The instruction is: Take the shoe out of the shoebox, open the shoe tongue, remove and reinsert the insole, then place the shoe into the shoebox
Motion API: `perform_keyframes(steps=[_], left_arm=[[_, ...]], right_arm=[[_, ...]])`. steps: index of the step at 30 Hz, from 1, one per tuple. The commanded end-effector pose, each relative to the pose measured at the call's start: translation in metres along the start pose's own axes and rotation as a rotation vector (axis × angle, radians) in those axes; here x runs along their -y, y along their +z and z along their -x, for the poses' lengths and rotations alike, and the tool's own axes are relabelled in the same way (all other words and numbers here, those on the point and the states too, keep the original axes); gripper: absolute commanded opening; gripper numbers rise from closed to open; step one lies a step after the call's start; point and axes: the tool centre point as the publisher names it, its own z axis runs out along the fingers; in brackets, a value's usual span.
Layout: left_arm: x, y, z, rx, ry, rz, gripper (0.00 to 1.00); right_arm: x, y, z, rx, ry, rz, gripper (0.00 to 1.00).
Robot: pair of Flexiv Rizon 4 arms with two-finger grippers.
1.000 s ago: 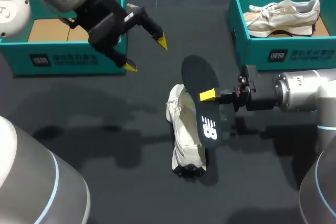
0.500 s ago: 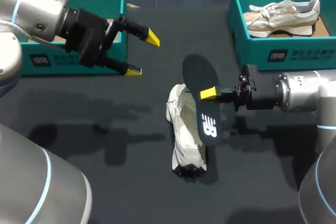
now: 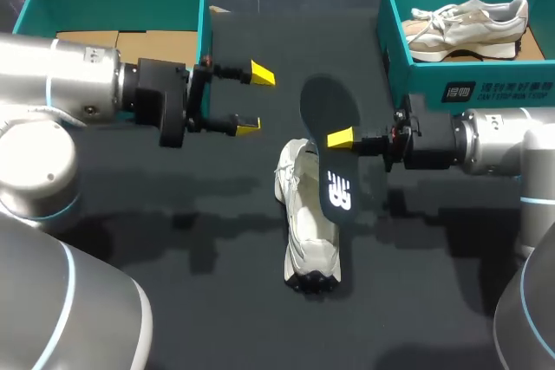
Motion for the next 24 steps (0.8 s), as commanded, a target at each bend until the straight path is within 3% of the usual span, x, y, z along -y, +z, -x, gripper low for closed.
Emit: perform_keyframes(steps=[1,10,24], left_arm=[[0.003,0.004,0.002,0.112,0.008,-0.022,1.00],[0.003,0.004,0.002,0.112,0.008,-0.022,1.00],[0.004,0.031,0.002,0.099,0.020,-0.016,1.00]], right_arm=[[0.002,0.000,-0.004,0.009,-0.001,0.010,0.00],[0.002,0.000,-0.004,0.009,-0.001,0.010,0.00],[-0.002,0.006,-0.018,-0.017,0.049,0.074,0.00]])
